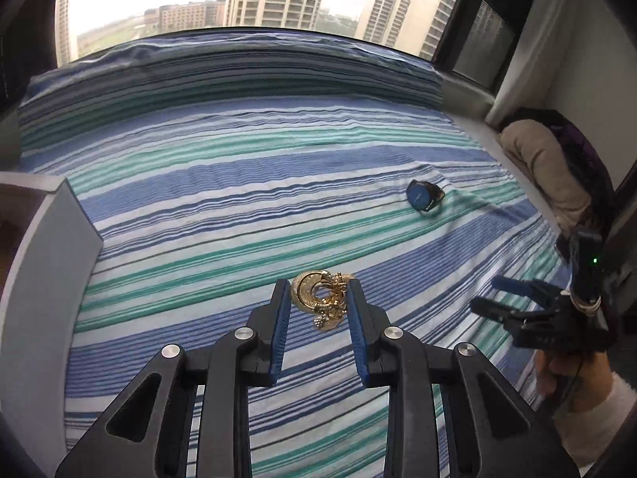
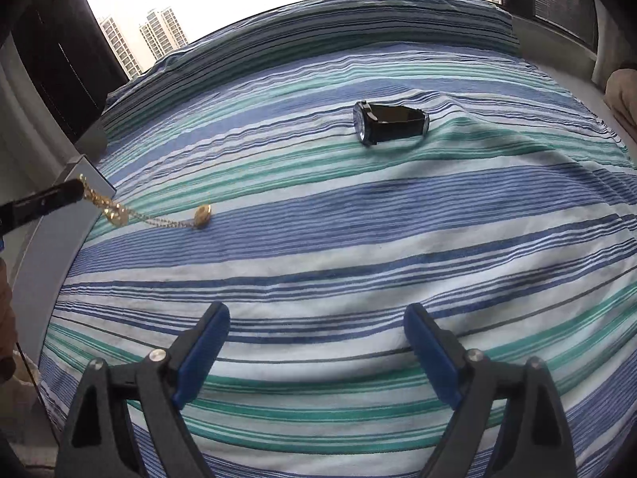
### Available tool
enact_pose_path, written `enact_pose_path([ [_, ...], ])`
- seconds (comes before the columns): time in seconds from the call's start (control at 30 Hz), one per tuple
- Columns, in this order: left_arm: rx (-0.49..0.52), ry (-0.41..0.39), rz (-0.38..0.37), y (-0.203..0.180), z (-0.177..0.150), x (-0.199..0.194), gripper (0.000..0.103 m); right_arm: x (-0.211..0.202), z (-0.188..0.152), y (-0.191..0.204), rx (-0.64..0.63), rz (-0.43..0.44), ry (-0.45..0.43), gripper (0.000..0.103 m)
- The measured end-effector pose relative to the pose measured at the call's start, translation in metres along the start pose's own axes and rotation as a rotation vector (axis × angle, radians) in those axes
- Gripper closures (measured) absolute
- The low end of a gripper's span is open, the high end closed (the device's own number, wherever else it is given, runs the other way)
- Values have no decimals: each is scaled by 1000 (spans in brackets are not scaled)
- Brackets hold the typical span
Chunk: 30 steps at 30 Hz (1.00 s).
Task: Organize jewelry
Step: 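Lower the left tool onto the gold earring cluster and grasp it, then grasp the black watch with the right tool while the left tool holds the gold cluster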
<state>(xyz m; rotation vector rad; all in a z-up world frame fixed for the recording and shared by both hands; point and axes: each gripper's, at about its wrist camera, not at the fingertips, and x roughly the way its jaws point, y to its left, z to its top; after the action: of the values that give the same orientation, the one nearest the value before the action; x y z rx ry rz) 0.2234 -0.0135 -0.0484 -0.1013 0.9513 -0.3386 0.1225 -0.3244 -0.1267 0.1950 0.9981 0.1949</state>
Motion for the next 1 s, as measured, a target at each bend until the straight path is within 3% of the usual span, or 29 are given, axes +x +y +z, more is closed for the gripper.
enact_pose_path([
  [0.17, -87, 6, 16, 32, -16, -28, 76, -16, 74, -8, -43, 14, -38, 13],
  [0.37, -126, 5, 25, 46, -34, -47, 76, 29, 147, -24, -43, 2, 75, 13],
  [0.53, -159, 3, 31, 55, -45, -57, 76, 67, 169, -25, -47, -31, 167, 19],
  [0.8, -179, 10, 30, 56, -54, -58, 76, 91, 179, -20, -24, -64, 246, 28],
  [0.97, -185, 13, 20, 52, -55, -57, 76, 112, 170, -10, -49, -94, 299, 47],
  [1.0, -187, 13, 15, 52, -54, -57, 76, 115, 167, -8, -61, -111, 305, 69],
])
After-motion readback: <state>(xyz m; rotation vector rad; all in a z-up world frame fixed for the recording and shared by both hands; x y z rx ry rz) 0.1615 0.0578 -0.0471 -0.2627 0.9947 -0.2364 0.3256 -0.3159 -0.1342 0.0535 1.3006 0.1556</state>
